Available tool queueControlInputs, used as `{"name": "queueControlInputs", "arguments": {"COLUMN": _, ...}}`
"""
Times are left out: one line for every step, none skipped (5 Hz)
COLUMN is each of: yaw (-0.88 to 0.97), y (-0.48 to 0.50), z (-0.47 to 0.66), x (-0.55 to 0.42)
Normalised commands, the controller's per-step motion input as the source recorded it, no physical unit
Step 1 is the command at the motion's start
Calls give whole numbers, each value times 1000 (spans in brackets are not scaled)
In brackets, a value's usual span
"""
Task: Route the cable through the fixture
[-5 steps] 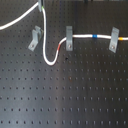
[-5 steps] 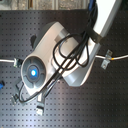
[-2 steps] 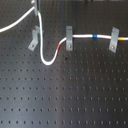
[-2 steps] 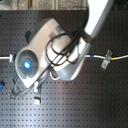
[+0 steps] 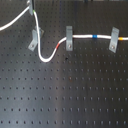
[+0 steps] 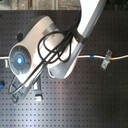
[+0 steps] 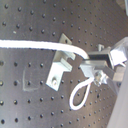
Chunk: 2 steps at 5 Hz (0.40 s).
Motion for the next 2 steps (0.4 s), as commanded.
{"name": "queueControlInputs", "arguments": {"yaw": -994, "y": 24, "z": 275, "x": -19}}
{"name": "queueControlInputs", "arguments": {"yaw": -937, "y": 10, "z": 144, "x": -92}}
